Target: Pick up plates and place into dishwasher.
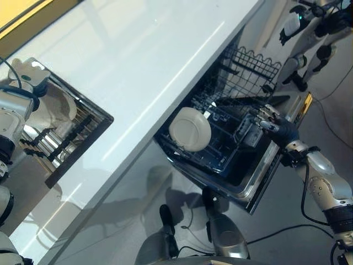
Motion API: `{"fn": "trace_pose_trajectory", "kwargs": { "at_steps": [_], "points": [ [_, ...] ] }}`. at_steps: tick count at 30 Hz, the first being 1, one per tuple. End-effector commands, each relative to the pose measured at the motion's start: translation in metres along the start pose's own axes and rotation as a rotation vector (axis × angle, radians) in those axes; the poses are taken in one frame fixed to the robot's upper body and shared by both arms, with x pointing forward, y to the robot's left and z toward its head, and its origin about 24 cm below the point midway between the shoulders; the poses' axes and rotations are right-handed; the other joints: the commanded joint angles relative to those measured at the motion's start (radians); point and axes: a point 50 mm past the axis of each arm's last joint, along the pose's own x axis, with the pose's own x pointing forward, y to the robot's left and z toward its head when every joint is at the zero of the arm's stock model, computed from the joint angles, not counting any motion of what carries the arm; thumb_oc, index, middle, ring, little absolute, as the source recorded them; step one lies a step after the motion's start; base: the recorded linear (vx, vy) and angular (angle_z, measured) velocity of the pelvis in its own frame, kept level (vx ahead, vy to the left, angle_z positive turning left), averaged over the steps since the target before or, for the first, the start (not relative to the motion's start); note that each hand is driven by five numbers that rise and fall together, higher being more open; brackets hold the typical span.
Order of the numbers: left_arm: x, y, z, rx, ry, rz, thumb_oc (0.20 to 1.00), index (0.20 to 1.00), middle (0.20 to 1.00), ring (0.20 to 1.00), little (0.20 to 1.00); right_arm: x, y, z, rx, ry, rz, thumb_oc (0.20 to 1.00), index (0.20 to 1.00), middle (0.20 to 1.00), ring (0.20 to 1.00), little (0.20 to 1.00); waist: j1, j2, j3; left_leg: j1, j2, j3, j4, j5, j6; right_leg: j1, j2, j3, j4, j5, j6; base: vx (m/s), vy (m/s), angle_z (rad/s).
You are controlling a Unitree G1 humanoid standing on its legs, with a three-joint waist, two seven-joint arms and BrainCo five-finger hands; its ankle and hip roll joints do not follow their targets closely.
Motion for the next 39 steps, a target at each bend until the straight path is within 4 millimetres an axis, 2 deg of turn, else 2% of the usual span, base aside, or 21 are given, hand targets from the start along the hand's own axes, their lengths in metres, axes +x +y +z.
{"fn": "trace_pose_trajectory", "kwargs": {
  "at_steps": [1, 8, 10, 13, 16, 19, 23, 24, 28, 30, 31, 35, 39],
  "points": [
    [-0.007, -0.001, -0.026, 0.002, 0.074, 0.004, 0.2, 0.2, 0.2, 0.2, 0.2, -0.005, 0.0, 0.024, 0.034, -0.165, 0.021, 1.0, 1.0, 1.0, 1.0, 1.0, 0.017, -0.022, -0.051, -0.007, -0.055, -0.006, 0.011, -0.105, 0.014, -0.018, -0.044, -0.041, 0.02, -0.082, 0.086, 0.02, -0.042, 0.11],
    [-0.016, -0.006, -0.034, -0.033, 0.074, 0.026, 0.2, 0.2, 0.2, 0.2, 0.2, -0.017, -0.002, 0.014, 0.073, -0.143, 0.039, 1.0, 1.0, 1.0, 1.0, 1.0, 0.019, -0.002, -0.111, 0.039, -0.056, 0.003, 0.012, -0.121, 0.016, 0.034, -0.046, -0.038, 0.013, -0.098, 0.088, 0.03, -0.032, 0.03],
    [-0.018, -0.003, -0.037, -0.146, 0.09, 0.096, 0.2, 0.2, 0.2, 0.2, 0.2, -0.02, -0.002, 0.01, 0.086, -0.137, 0.043, 1.0, 1.0, 1.0, 1.0, 1.0, 0.022, 0.0, -0.13, 0.052, -0.056, 0.002, 0.012, -0.125, 0.017, 0.05, -0.046, -0.038, 0.011, -0.102, 0.089, 0.05, -0.056, -0.01],
    [-0.02, 0.002, -0.04, -0.43, 0.14, 0.227, 0.2, 0.2, 0.2, 0.2, 0.2, -0.023, 0.001, 0.005, 0.082, -0.143, 0.038, 1.0, 1.0, 1.0, 1.0, 1.0, 0.031, -0.001, -0.152, 0.067, -0.054, 0.0, 0.013, -0.13, 0.02, 0.068, -0.045, -0.039, 0.01, -0.11, 0.088, 0.04, -0.065, 0.0],
    [-0.023, 0.009, -0.035, -0.665, 0.137, 0.375, 0.2, 0.2, 0.2, 0.2, 0.2, -0.025, 0.008, 0.006, -0.022, -0.177, 0.027, 1.0, 1.0, 1.0, 1.0, 1.0, 0.041, -0.004, -0.177, 0.08, -0.051, -0.006, 0.013, -0.133, 0.021, 0.083, -0.043, -0.038, 0.009, -0.117, 0.088, 0.04, -0.072, 0.03],
    [-0.025, 0.015, -0.019, -0.912, 0.098, 0.475, 0.2, 0.2, 0.2, 0.2, 0.2, -0.021, 0.021, 0.02, -0.163, -0.269, 0.045, 1.0, 1.0, 1.0, 1.0, 1.0, 0.057, -0.008, -0.2, 0.092, -0.05, -0.016, 0.014, -0.14, 0.023, 0.099, -0.041, -0.035, 0.009, -0.125, 0.087, 0.06, -0.067, 0.03],
    [-0.026, 0.022, 0.017, -1.204, 0.018, 0.559, 0.2, 0.2, 0.2, 0.2, 0.2, -0.003, 0.05, 0.048, -0.409, -0.416, 0.073, 1.0, 1.0, 1.0, 1.0, 1.0, 0.081, -0.011, -0.225, 0.111, -0.05, -0.033, 0.018, -0.154, 0.026, 0.122, -0.038, -0.032, 0.009, -0.137, 0.083, 0.04, -0.039, 0.01],
    [-0.027, 0.023, 0.019, -1.219, 0.011, 0.561, 0.2, 0.2, 0.2, 0.2, 0.2, -0.002, 0.052, 0.05, -0.428, -0.425, 0.076, 1.0, 1.0, 1.0, 1.0, 1.0, 0.082, -0.011, -0.225, 0.113, -0.05, -0.034, 0.019, -0.155, 0.027, 0.124, -0.038, -0.032, 0.009, -0.138, 0.083, 0.03, -0.034, 0.0],
    [-0.029, 0.045, 0.06, -1.482, -0.142, 0.607, 0.2, 0.2, 0.2, 0.2, 0.2, 0.022, 0.077, 0.069, -0.533, -0.523, 0.11, 1.0, 1.0, 1.0, 1.0, 1.0, 0.113, -0.022, -0.243, 0.125, -0.05, -0.053, 0.026, -0.164, 0.029, 0.144, -0.039, -0.035, 0.01, -0.146, 0.08, 0.02, -0.038, 0.0],
    [-0.031, 0.052, 0.074, -1.538, -0.195, 0.609, 0.2, 0.2, 0.2, 0.2, 0.2, 0.029, 0.086, 0.074, -0.577, -0.552, 0.107, 1.0, 1.0, 1.0, 1.0, 1.0, 0.122, -0.025, -0.246, 0.126, -0.05, -0.059, 0.032, -0.168, 0.03, 0.148, -0.038, -0.037, 0.011, -0.147, 0.078, 0.01, -0.038, 0.07],
    [-0.033, 0.064, 0.09, -1.598, -0.27, 0.61, 0.2, 0.2, 0.2, 0.2, 0.2, 0.038, 0.095, 0.08, -0.639, -0.584, 0.102, 1.0, 1.0, 1.0, 1.0, 1.0, 0.135, -0.031, -0.252, 0.128, -0.049, -0.066, 0.038, -0.173, 0.031, 0.155, -0.038, -0.041, 0.012, -0.151, 0.076, 0.01, -0.05, 0.1],
    [-0.039, 0.09, 0.115, -1.662, -0.422, 0.628, 0.2, 0.2, 0.2, 0.2, 0.2, 0.057, 0.111, 0.093, -0.745, -0.633, 0.088, 1.0, 1.0, 1.0, 1.0, 1.0, 0.155, -0.043, -0.259, 0.132, -0.049, -0.074, 0.052, -0.183, 0.033, 0.169, -0.039, -0.048, 0.014, -0.155, 0.072, 0.01, -0.044, 0.12],
    [-0.048, 0.113, 0.134, -1.686, -0.564, 0.633, 0.2, 0.2, 0.2, 0.2, 0.2, 0.076, 0.115, 0.095, -0.796, -0.584, 0.082, 1.0, 1.0, 1.0, 1.0, 1.0, 0.174, -0.056, -0.271, 0.138, -0.05, -0.083, 0.057, -0.191, 0.036, 0.181, -0.038, -0.053, 0.014, -0.159, 0.07, 0.01, -0.039, 0.06]
  ]
}}
